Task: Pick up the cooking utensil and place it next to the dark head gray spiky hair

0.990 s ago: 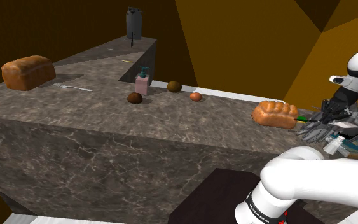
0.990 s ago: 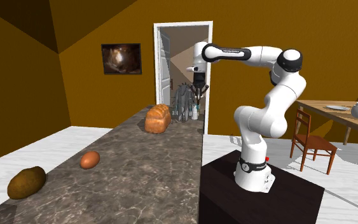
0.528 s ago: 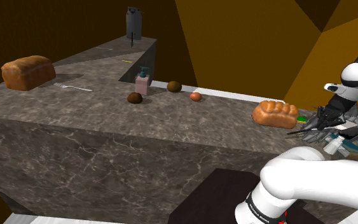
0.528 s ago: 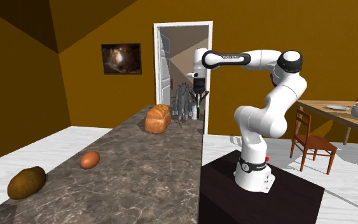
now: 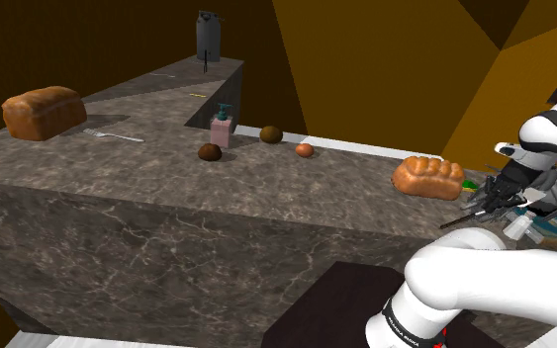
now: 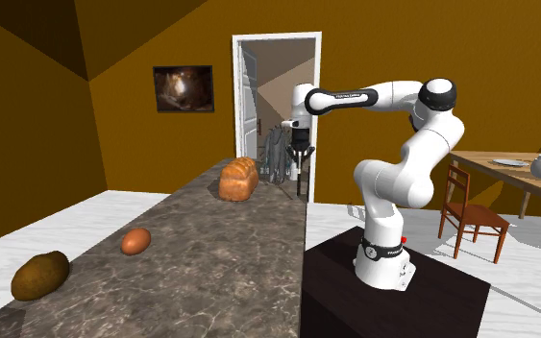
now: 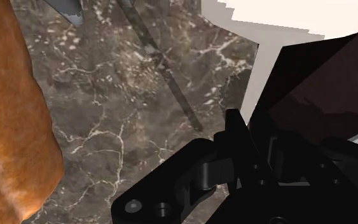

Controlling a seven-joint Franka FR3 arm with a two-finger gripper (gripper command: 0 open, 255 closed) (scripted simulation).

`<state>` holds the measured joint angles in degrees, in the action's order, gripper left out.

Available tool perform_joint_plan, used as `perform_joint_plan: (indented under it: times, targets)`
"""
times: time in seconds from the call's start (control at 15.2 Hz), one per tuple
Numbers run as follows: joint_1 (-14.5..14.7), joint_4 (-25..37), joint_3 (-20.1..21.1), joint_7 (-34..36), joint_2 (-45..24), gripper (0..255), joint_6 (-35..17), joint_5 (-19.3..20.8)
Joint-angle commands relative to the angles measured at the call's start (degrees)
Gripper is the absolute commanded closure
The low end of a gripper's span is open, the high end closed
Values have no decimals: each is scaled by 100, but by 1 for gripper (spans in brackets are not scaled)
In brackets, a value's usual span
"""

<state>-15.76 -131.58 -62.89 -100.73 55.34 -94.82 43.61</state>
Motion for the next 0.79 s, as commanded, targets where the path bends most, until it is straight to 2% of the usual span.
perform_joint_plan:
  times: [0.0,0.73]
  targets:
    - [-19,-116,-93,15,24,255,-115,82]
    - [49,-613,-755,128,35,255,-790,567]
